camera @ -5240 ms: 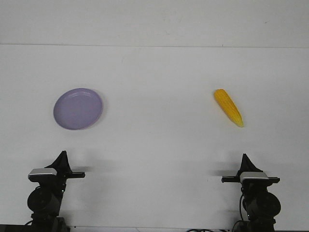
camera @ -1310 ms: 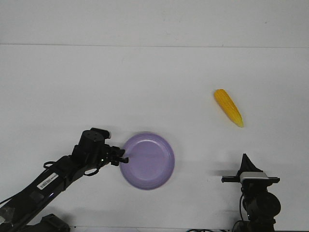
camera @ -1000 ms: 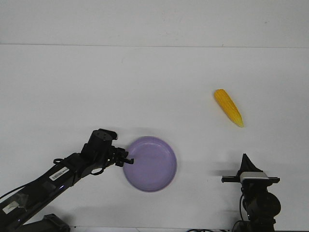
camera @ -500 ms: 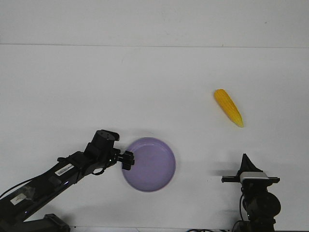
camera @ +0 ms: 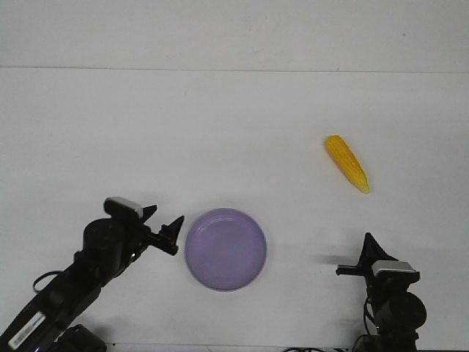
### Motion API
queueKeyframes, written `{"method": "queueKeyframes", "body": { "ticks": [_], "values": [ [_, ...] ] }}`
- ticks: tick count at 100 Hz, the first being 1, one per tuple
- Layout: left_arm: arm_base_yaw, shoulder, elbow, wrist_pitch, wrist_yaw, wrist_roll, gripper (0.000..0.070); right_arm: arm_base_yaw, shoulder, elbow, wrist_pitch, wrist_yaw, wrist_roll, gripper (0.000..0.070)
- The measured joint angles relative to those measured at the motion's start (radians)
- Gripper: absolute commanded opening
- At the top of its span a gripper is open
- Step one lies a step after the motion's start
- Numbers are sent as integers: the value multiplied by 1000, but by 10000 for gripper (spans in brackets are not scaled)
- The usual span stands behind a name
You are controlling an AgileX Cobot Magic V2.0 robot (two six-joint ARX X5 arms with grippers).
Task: Place corn on plate with both arms
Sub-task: 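Open the left gripper and pull it back from the plate, then reach the right gripper forward and grasp the yellow corn cob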
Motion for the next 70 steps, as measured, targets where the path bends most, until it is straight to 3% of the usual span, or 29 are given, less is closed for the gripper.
{"method": "queueKeyframes", "body": {
  "ticks": [28, 32, 41, 45, 70],
  "values": [
    [0, -439, -216, -86, -35, -44, 502, 0, 80, 148, 18, 55, 81, 12],
    [0, -463, -216, -87, -41, -50, 503, 0, 118, 195, 24, 55, 82, 80],
    [0, -470, -216, -90, -50, -62, 503, 0, 243, 306, 25, 55, 56, 435],
    [0, -467, -216, -95, -50, -66, 503, 0, 315, 358, 19, 55, 39, 533],
    [0, -448, -216, -96, -50, -69, 503, 0, 866, 732, -99, 11, -111, 550]
  ]
}}
